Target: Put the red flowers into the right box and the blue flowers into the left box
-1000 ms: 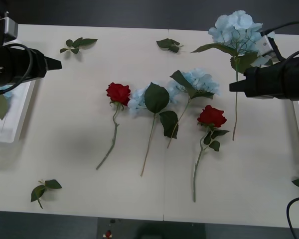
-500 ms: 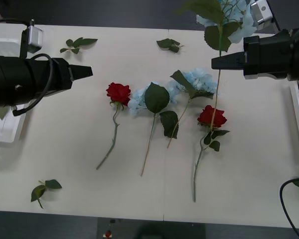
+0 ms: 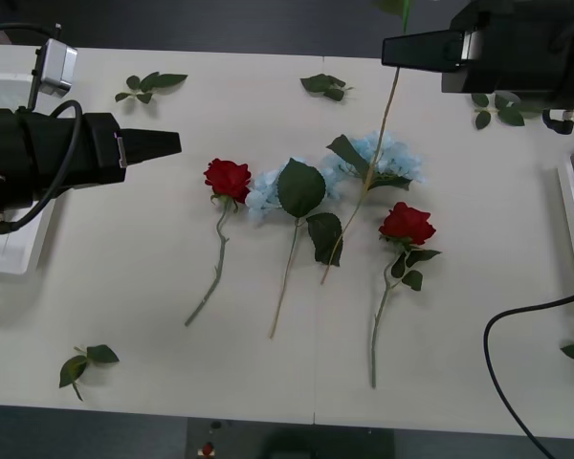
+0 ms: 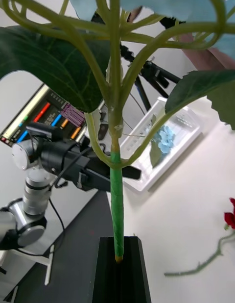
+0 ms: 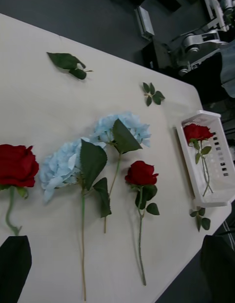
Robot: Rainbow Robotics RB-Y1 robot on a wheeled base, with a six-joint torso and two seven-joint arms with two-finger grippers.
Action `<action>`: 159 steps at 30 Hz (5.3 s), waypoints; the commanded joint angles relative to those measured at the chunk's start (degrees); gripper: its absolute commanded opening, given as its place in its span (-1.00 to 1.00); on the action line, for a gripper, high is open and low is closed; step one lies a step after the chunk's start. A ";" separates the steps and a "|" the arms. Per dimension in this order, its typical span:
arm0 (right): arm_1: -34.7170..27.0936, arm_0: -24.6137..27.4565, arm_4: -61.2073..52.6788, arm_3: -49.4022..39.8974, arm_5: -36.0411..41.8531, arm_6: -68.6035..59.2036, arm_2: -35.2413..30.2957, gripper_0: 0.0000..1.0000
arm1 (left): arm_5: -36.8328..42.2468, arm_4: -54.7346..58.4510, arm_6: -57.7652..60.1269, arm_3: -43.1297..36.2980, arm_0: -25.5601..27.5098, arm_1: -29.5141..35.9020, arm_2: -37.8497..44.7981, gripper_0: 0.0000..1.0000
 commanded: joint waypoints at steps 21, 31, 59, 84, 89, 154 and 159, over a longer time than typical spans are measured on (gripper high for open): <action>2.55 -2.23 -1.37 -1.59 -4.07 0.93 4.22 -1.00 | -3.14 -14.11 -0.03 -12.35 -4.83 -19.16 -15.53 1.00; 2.55 -2.23 -1.37 -1.59 -4.07 0.93 4.22 -1.00 | -4.46 -22.46 1.73 -9.80 -8.08 -23.20 -21.77 1.00; 2.55 -2.23 -1.37 -1.59 -4.07 0.93 4.22 1.00 | -7.27 -21.32 3.04 -6.99 -11.51 -18.90 -23.88 -1.00; 2.55 -2.23 -1.37 -1.59 -4.07 0.93 4.22 1.00 | 0.90 4.00 2.17 -9.80 0.09 9.32 2.93 -1.00; 2.55 -1.44 -1.20 -1.24 -4.07 0.84 4.30 1.00 | 12.15 8.74 1.73 -7.08 4.22 16.00 16.29 -1.00; -17.58 8.14 53.91 -12.22 7.44 -59.80 37.79 1.00 | -11.05 9.45 -36.42 40.56 25.85 31.11 13.65 1.00; -15.73 8.05 57.78 -9.59 5.60 -59.80 41.04 1.00 | -10.70 14.02 -35.98 38.80 25.85 31.11 14.53 1.00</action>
